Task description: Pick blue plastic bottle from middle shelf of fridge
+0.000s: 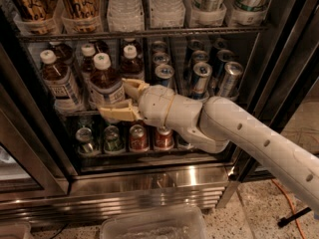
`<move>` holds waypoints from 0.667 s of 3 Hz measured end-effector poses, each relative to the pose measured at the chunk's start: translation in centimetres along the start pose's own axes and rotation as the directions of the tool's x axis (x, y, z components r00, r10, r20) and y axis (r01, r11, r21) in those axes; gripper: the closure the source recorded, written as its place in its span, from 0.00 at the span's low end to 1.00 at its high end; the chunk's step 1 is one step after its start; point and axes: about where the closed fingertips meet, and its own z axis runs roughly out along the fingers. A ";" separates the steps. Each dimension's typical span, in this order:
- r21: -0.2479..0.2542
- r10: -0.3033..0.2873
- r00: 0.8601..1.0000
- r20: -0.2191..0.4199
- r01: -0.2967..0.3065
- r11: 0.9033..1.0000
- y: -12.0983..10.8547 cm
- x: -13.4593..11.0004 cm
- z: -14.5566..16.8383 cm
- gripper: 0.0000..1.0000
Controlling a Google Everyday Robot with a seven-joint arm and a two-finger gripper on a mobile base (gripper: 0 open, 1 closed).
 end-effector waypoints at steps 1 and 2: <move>-0.088 0.049 0.998 -0.040 -0.052 0.995 1.3 0.2 -1.0 1.00; -0.133 0.128 0.984 -0.123 -0.144 0.981 2.9 0.6 -4.2 1.00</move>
Offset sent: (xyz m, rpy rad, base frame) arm -0.0448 -0.0409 -0.0307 -0.1161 0.2463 0.1762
